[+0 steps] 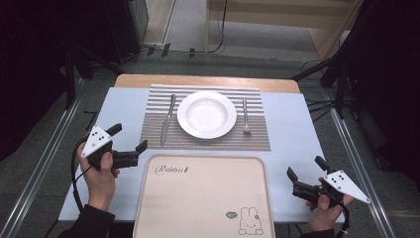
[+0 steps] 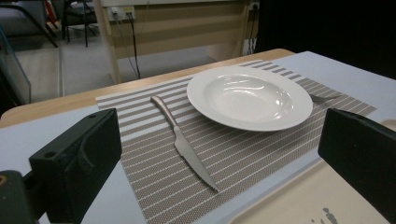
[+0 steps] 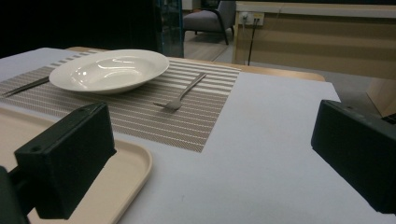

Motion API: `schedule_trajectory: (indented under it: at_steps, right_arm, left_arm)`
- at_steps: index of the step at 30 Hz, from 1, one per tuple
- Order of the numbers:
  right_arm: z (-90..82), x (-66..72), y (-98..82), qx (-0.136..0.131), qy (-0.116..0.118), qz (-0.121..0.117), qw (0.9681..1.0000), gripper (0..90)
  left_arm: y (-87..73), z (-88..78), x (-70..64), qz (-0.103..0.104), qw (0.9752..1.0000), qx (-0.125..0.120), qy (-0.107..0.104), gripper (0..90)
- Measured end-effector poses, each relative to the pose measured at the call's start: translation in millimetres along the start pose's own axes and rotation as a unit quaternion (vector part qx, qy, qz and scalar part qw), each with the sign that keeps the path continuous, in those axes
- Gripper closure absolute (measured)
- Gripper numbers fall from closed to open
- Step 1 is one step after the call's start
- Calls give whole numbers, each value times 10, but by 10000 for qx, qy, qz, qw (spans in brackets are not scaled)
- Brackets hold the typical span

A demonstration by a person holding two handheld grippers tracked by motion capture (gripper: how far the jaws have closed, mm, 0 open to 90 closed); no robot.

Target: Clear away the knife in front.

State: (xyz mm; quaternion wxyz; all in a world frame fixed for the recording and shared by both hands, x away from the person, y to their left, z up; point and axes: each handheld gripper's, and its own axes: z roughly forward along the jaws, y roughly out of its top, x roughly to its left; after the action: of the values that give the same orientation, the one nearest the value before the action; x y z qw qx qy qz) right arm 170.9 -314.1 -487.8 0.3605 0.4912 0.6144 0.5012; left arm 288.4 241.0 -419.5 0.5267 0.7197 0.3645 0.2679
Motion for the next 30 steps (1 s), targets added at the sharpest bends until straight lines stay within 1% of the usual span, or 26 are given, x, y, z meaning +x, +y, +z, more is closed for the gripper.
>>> schedule_trajectory:
  at_steps: [7,8,12,13,14,15,16,19,30]
  right_arm:
    - [4,6,-2,3,11,-11,10000,0]
    - [7,17,-3,11,23,-49,10000,0]
    - [13,31,-3,31,44,-68,10000,0]
    - [17,32,-4,21,61,-94,9999,0]
    - [20,41,-5,43,75,-86,9999,0]
    - [20,41,-5,43,75,-86,9999,0]
    - [20,43,-6,47,80,-83,9999,0]
    - [24,51,-7,51,99,-84,9999,0]
    - [33,61,-10,75,120,-104,9998,0]
  left_arm:
    - [73,134,-13,25,10000,36,-31,0]
    - [85,156,-13,38,10000,56,-46,0]
    - [106,226,-16,5,9999,89,-77,0]
    - [110,243,-10,9,9999,114,-69,0]
    - [114,259,-10,-37,9999,117,-54,22]
    - [116,269,-11,-43,9999,122,-18,22]
    - [120,285,-15,-35,9999,128,36,46]
    - [131,330,-7,-31,9999,143,4,50]
    - [228,522,34,-82,9998,194,4,50]
